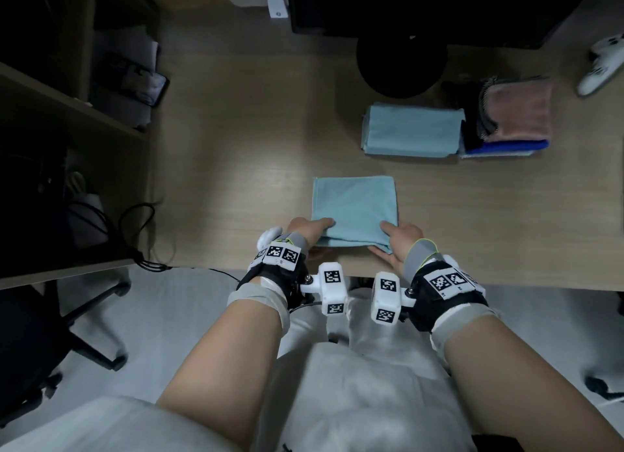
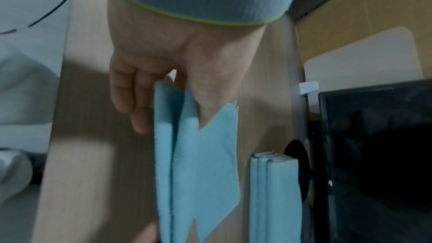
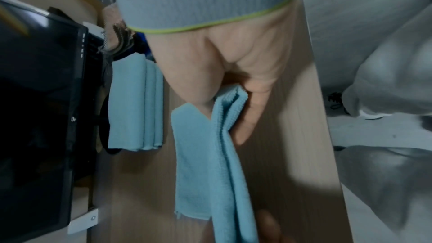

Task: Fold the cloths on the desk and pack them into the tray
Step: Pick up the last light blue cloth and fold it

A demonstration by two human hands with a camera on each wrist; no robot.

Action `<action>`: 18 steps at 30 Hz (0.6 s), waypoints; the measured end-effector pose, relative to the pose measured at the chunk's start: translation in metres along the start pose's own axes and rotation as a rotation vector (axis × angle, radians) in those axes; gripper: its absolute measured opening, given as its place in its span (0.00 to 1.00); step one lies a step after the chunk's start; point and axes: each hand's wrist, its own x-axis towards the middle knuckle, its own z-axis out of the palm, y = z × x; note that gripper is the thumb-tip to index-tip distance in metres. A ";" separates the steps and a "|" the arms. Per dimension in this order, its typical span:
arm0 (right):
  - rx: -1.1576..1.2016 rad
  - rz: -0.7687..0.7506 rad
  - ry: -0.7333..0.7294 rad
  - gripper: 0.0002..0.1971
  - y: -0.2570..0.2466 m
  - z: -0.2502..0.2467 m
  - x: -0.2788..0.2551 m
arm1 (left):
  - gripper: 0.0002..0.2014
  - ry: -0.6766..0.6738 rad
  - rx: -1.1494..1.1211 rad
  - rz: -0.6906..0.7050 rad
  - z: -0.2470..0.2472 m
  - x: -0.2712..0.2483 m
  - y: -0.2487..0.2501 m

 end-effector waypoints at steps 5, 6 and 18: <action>-0.184 -0.125 0.168 0.17 0.003 -0.018 0.010 | 0.21 0.005 -0.224 0.124 0.010 -0.011 -0.005; -0.266 -0.153 0.201 0.15 0.004 -0.020 0.009 | 0.21 0.000 -0.211 0.166 0.009 -0.011 -0.007; 0.178 0.159 -0.053 0.22 0.007 -0.037 -0.007 | 0.19 -0.259 -0.358 -0.091 -0.005 -0.022 -0.003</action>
